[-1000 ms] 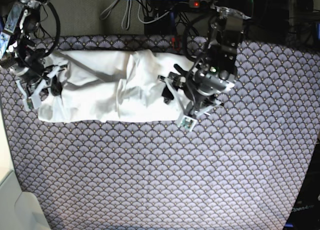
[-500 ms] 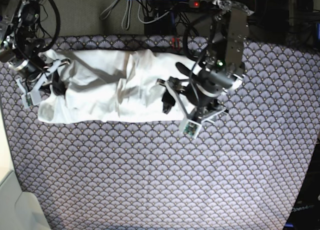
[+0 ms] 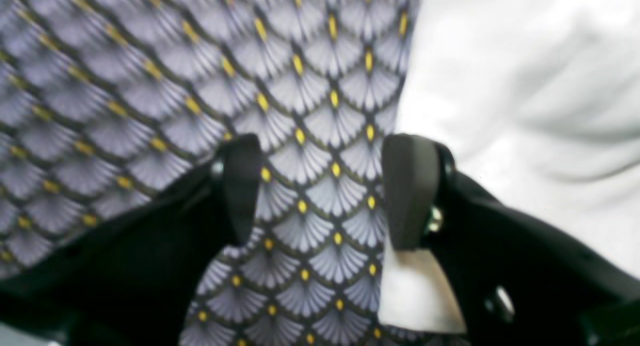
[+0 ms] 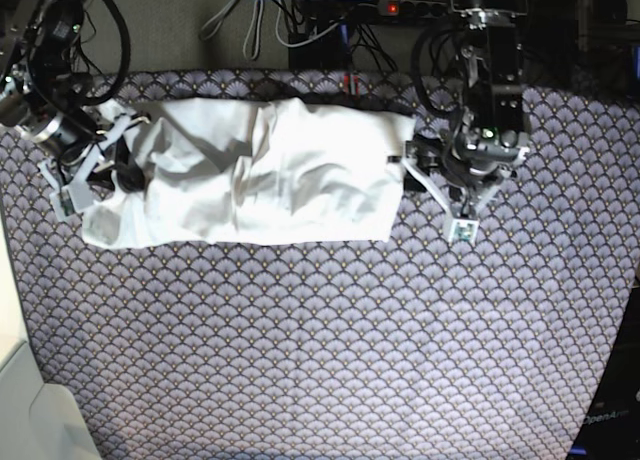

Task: Fold the T-shirt properly
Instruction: 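Lift the shirt end with the right gripper and fold it toward the left gripper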

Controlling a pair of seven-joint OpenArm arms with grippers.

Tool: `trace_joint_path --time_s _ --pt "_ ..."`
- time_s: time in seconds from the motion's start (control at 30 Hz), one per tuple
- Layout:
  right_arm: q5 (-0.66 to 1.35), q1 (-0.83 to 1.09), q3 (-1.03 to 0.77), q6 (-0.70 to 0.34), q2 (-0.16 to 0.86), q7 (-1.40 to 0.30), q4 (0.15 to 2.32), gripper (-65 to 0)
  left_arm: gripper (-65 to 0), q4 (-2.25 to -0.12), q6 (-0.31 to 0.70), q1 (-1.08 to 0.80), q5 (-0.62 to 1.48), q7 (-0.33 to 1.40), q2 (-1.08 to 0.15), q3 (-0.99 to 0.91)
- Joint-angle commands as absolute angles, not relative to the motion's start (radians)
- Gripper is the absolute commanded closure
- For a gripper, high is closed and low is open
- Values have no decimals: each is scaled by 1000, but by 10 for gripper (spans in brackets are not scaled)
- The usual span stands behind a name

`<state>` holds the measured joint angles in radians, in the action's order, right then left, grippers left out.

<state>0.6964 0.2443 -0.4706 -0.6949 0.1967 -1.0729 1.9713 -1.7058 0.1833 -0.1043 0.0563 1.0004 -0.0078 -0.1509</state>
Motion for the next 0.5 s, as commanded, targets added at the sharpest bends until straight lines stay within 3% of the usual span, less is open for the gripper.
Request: trace_joint_path --time_s 0.0,0.47 --pt "728 240 -467 -698 205 -1046 1991 0 -380 -1718 186 -85 64 981 -8 -151" --pt "734 202 -236 -698 205 -1044 2011 0 -380 -1827 188 -97 65 986 -44 -231"
